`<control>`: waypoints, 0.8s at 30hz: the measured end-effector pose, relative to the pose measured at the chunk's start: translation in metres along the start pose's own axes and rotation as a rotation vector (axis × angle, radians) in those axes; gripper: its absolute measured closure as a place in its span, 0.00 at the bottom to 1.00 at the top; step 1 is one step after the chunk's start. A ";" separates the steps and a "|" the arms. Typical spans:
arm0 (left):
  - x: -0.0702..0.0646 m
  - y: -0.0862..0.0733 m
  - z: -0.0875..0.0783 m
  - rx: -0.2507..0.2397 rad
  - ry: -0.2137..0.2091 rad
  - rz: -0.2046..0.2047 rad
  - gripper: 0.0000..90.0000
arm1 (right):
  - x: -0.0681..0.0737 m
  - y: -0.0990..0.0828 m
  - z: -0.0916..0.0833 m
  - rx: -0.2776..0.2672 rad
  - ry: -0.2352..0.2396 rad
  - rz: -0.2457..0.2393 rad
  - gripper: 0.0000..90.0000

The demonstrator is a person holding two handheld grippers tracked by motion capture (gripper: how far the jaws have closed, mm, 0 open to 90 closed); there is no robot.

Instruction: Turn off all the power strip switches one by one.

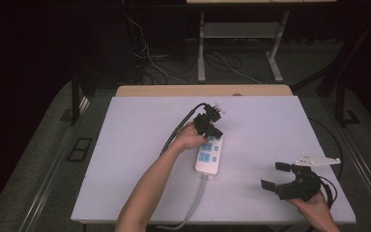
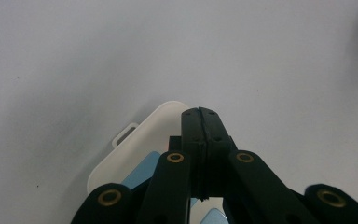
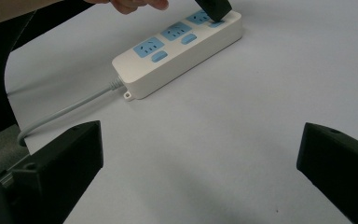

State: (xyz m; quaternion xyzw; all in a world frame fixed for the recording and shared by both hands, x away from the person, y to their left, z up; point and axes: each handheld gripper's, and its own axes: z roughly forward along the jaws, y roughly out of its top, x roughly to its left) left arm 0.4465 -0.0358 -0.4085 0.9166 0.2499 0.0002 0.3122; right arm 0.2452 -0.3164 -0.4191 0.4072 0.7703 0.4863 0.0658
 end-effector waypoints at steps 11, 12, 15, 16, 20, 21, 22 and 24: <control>-0.003 -0.003 0.001 -0.005 -0.028 -0.005 0.99 | 0.000 0.000 0.000 0.004 0.002 0.000 0.00; -0.005 -0.003 0.001 -0.004 -0.025 -0.001 0.99 | 0.001 0.000 0.000 0.004 0.003 0.000 0.00; -0.004 -0.004 0.001 -0.009 -0.029 -0.011 0.99 | 0.001 0.000 0.000 0.000 0.002 -0.002 0.00; -0.003 -0.005 0.001 -0.013 -0.036 -0.017 0.99 | 0.001 0.000 0.000 0.000 0.001 -0.002 0.00; 0.000 -0.005 0.001 -0.016 -0.057 -0.036 0.99 | 0.001 0.000 0.000 0.001 0.001 -0.002 0.00; 0.001 -0.005 0.001 -0.018 -0.058 -0.043 0.99 | 0.001 0.000 0.000 0.001 0.002 -0.002 0.00; 0.001 -0.005 0.002 -0.019 -0.058 -0.047 0.99 | 0.001 0.000 0.000 0.001 0.003 -0.002 0.00; 0.003 -0.005 0.002 -0.019 -0.072 -0.061 1.00 | 0.001 0.000 0.000 0.003 0.003 -0.003 0.00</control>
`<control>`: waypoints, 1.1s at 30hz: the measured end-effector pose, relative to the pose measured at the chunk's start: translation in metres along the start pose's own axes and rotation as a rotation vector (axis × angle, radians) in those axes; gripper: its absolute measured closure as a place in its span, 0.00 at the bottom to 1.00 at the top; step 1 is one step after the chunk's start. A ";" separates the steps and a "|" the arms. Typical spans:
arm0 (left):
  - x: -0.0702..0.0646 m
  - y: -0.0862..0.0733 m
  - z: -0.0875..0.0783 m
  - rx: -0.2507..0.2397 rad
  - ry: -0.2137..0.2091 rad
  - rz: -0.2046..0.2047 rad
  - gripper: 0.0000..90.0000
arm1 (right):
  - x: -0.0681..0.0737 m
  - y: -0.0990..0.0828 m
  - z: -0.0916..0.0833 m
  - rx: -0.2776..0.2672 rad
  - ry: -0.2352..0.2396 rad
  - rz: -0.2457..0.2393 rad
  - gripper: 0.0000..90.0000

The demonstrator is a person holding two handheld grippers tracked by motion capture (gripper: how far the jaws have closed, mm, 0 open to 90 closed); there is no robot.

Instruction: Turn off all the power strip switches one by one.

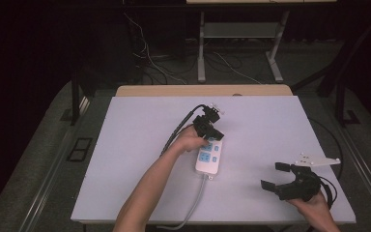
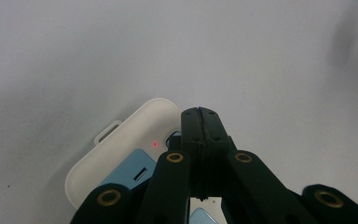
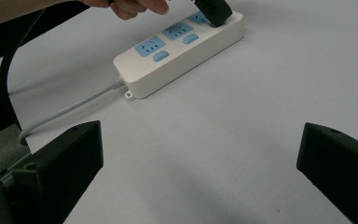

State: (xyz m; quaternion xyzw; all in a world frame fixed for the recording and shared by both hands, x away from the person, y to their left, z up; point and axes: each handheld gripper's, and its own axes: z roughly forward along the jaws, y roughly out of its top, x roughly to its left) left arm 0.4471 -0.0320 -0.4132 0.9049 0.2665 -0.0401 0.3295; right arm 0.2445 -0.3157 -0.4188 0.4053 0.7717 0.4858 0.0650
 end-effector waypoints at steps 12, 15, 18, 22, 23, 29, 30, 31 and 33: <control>0.002 -0.001 0.000 -0.001 0.006 -0.012 1.00 | 0.000 0.000 0.001 0.004 0.004 -0.001 0.00; 0.000 -0.001 0.000 -0.006 0.019 -0.010 0.99 | 0.000 0.000 0.001 0.004 0.003 0.000 0.00; -0.002 -0.002 0.000 -0.012 0.031 -0.002 0.99 | 0.000 0.000 0.001 0.003 0.002 0.002 0.00; -0.006 0.000 0.000 -0.001 0.055 0.015 0.99 | 0.000 0.000 0.001 0.003 0.001 0.002 0.00; -0.008 0.000 -0.001 -0.003 0.061 0.023 0.99 | 0.000 0.000 0.001 0.002 0.001 0.004 0.00; -0.006 0.001 -0.020 -0.058 0.069 0.023 0.99 | -0.001 0.000 0.000 -0.006 0.000 0.010 0.00; -0.006 0.001 -0.024 -0.063 0.074 0.026 0.99 | -0.001 0.000 -0.001 -0.007 0.000 0.011 0.00; -0.006 0.000 -0.028 -0.073 0.074 0.027 0.99 | -0.001 0.000 -0.001 -0.008 0.000 0.010 0.00; -0.006 -0.001 -0.036 -0.097 0.074 0.025 0.99 | -0.002 0.000 -0.001 -0.007 -0.001 0.011 0.00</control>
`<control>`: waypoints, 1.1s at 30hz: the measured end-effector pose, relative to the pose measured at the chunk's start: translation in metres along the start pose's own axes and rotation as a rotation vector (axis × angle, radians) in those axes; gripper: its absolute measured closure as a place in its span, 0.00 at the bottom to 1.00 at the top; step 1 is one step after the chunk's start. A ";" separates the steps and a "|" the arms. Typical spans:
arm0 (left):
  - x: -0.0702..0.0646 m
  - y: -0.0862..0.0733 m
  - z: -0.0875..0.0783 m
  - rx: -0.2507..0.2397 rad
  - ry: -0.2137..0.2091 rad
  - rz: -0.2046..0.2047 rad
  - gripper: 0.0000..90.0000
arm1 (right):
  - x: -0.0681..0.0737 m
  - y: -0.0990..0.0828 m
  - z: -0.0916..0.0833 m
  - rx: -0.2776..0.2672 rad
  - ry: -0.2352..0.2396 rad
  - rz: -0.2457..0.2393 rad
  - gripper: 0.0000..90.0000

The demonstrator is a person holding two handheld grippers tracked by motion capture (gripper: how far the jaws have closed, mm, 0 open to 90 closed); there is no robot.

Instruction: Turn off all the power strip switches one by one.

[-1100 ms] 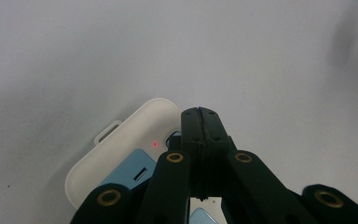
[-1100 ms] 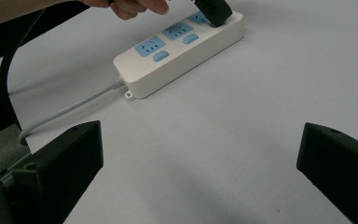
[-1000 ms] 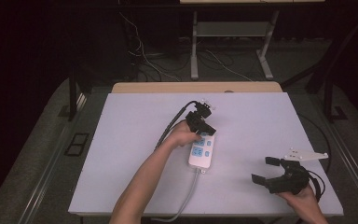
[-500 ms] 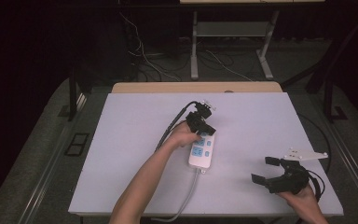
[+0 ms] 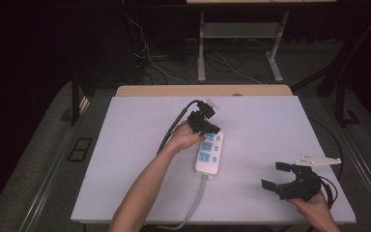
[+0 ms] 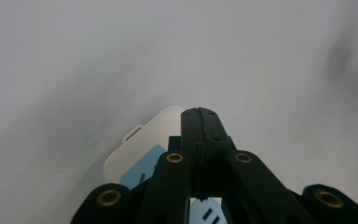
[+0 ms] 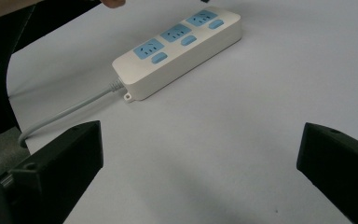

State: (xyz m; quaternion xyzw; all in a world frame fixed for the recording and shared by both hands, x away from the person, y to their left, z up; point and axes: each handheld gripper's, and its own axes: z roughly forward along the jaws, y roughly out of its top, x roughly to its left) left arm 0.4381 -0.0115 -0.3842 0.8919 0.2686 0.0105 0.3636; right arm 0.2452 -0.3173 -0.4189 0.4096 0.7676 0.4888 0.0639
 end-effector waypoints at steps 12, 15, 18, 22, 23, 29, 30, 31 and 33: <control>-0.011 -0.023 -0.049 -0.096 -0.004 0.005 0.57 | 0.001 0.000 0.000 -0.004 -0.002 -0.005 0.00; -0.015 -0.034 -0.061 -0.101 -0.003 0.017 0.38 | 0.002 0.000 0.000 -0.005 -0.002 -0.002 0.00; -0.018 -0.045 -0.070 -0.106 -0.027 0.007 0.18 | 0.001 0.000 0.000 -0.005 -0.001 -0.004 0.00; -0.019 -0.057 -0.082 -0.126 -0.044 -0.022 0.00 | 0.002 0.000 0.001 -0.003 0.000 -0.003 0.00; -0.020 -0.061 -0.085 -0.136 -0.039 -0.029 0.00 | 0.003 0.000 0.001 -0.004 0.000 -0.002 0.00; -0.023 -0.086 -0.102 -0.195 -0.008 -0.069 0.00 | 0.004 0.000 0.001 -0.001 0.003 -0.005 0.00; -0.024 -0.090 -0.105 -0.207 0.000 -0.067 0.00 | 0.005 0.000 0.001 0.000 0.004 -0.005 0.00; -0.025 -0.094 -0.107 -0.213 0.005 -0.069 0.00 | 0.005 0.000 0.001 0.000 0.003 -0.008 0.00; -0.026 -0.102 -0.112 -0.235 0.015 -0.081 0.00 | 0.005 0.000 0.002 0.000 0.004 -0.010 0.00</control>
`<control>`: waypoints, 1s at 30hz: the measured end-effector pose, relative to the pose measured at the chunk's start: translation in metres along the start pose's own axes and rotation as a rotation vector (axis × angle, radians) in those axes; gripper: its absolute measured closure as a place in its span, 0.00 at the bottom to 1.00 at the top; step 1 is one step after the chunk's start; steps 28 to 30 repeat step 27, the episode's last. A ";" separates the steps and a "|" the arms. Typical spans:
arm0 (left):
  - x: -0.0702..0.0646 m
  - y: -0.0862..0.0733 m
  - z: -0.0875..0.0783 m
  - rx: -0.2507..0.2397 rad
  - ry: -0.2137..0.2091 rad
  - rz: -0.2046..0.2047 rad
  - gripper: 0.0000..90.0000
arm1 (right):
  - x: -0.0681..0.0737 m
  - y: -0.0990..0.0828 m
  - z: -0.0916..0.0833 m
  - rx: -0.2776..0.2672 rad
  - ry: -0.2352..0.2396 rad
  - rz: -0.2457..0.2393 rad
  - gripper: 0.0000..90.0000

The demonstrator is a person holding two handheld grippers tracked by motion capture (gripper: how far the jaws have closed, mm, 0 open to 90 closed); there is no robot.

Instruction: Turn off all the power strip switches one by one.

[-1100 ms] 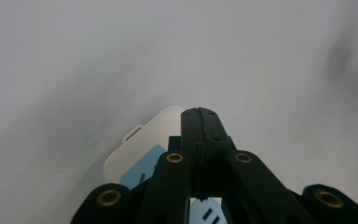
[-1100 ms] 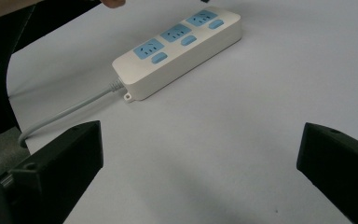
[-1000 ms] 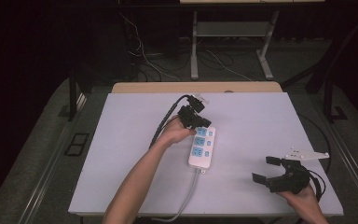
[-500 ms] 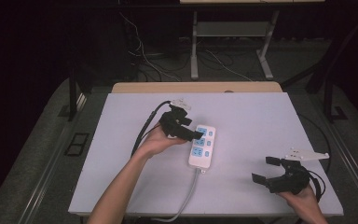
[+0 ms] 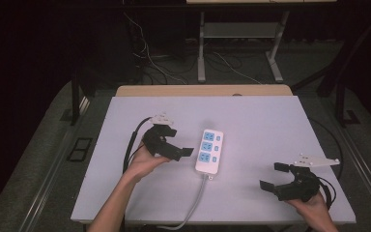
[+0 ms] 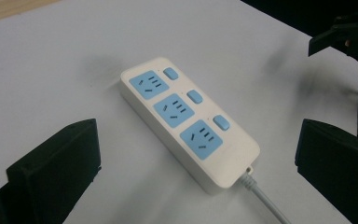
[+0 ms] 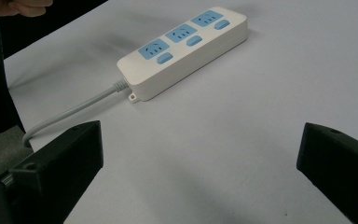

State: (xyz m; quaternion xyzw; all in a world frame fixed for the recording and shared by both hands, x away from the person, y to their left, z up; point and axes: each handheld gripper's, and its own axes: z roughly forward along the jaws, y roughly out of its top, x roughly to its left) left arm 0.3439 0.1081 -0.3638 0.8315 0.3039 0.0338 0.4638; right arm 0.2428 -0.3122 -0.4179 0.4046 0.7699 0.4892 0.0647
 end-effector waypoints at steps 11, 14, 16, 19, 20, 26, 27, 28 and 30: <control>-0.002 -0.044 -0.027 -0.102 0.000 -0.023 0.00 | 0.002 0.000 0.001 0.005 0.002 -0.002 0.00; -0.002 -0.059 -0.033 -0.126 0.010 -0.049 0.00 | 0.003 0.000 0.001 0.005 0.003 -0.003 0.00; -0.001 -0.068 -0.037 -0.144 0.010 -0.064 0.00 | 0.004 0.000 0.001 0.005 0.005 -0.004 0.00; -0.001 -0.080 -0.042 -0.151 0.014 -0.081 0.00 | 0.006 -0.001 0.002 0.010 0.008 -0.005 0.00; 0.000 -0.083 -0.043 -0.153 0.018 -0.085 0.00 | 0.006 -0.001 0.002 0.011 0.008 -0.007 0.00; -0.001 -0.097 -0.045 -0.149 0.026 -0.098 0.00 | 0.008 -0.001 0.003 0.015 0.012 -0.008 0.00; -0.001 -0.099 -0.044 -0.146 0.025 -0.097 0.00 | 0.008 -0.001 0.003 0.015 0.012 -0.008 0.00; -0.001 -0.099 -0.044 -0.146 0.025 -0.097 0.00 | 0.008 -0.001 0.003 0.015 0.012 -0.008 0.00; -0.001 -0.099 -0.044 -0.146 0.025 -0.097 0.00 | 0.008 -0.001 0.003 0.015 0.012 -0.008 0.00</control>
